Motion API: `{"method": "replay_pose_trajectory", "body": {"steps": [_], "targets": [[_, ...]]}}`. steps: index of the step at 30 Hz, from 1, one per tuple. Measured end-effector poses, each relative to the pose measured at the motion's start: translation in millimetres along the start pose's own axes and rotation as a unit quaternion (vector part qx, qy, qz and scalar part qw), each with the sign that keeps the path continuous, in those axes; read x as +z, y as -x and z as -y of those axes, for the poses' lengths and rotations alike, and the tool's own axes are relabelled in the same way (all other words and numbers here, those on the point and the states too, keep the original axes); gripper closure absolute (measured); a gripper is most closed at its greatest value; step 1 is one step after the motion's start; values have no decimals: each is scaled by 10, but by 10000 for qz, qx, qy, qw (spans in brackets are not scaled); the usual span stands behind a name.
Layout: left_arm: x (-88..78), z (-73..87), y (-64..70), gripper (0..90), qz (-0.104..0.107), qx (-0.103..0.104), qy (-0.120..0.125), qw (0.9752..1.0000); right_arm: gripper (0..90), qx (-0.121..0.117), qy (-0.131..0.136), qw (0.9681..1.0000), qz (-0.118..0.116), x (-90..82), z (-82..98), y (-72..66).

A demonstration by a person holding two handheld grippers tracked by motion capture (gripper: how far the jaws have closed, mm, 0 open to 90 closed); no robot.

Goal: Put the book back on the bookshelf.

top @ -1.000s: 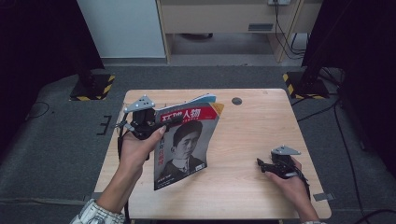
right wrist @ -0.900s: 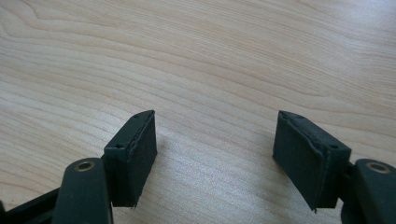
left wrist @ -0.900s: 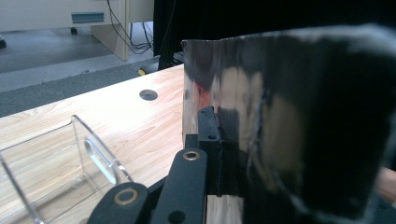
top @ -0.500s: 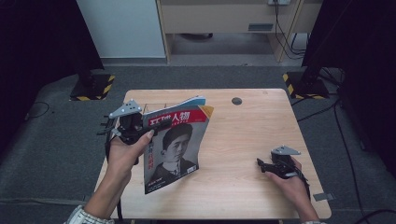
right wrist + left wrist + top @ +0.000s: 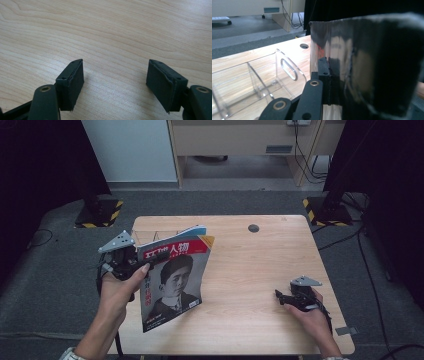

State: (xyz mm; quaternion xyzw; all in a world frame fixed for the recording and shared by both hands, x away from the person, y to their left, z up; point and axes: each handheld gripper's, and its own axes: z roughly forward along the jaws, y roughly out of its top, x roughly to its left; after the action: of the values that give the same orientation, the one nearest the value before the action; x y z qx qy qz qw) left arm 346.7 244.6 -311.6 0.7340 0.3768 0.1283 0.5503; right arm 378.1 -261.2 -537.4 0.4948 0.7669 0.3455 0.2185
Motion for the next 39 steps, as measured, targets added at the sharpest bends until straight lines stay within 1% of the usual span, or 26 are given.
{"method": "replay_pose_trajectory", "body": {"steps": [6, 8, 14, 20, 21, 25, 26, 27, 35, 39], "targets": [[-126, 51, -88, 863, -116, -67, 53, 9999, 304, 3, -1, 10000, 1, 0, 0, -1], [-140, 53, -94, 863, -127, -79, 63, 9999, 304, 2, 0, 10000, 2, 0, 0, -1], [-275, 83, -143, 863, -218, -102, 116, 9996, 304, 1, 1, 10000, 2, 0, 0, 0], [-358, 118, -194, 863, -298, -144, 137, 9994, 304, 7, 1, 10000, 3, 0, 0, -1], [-389, 130, -220, 863, -345, -163, 142, 9992, 304, 3, 0, 10000, 1, 0, 0, 0], [-436, 142, -253, 862, -403, -190, 167, 9989, 304, 7, 2, 10000, 3, 0, 0, -1], [-464, 147, -274, 863, -452, -190, 175, 9986, 304, 4, 1, 10000, 1, 0, 0, 0], [-464, 147, -274, 863, -452, -190, 175, 9986, 304, 2, 0, 10000, 2, 0, 0, 0], [-592, 184, -377, 862, -646, -258, 209, 9974, 304, 5, 2, 10000, 2, 0, 0, 0], [-638, 199, -401, 862, -704, -283, 226, 9969, 304, 7, 1, 10000, 2, 0, 0, -1]]}}
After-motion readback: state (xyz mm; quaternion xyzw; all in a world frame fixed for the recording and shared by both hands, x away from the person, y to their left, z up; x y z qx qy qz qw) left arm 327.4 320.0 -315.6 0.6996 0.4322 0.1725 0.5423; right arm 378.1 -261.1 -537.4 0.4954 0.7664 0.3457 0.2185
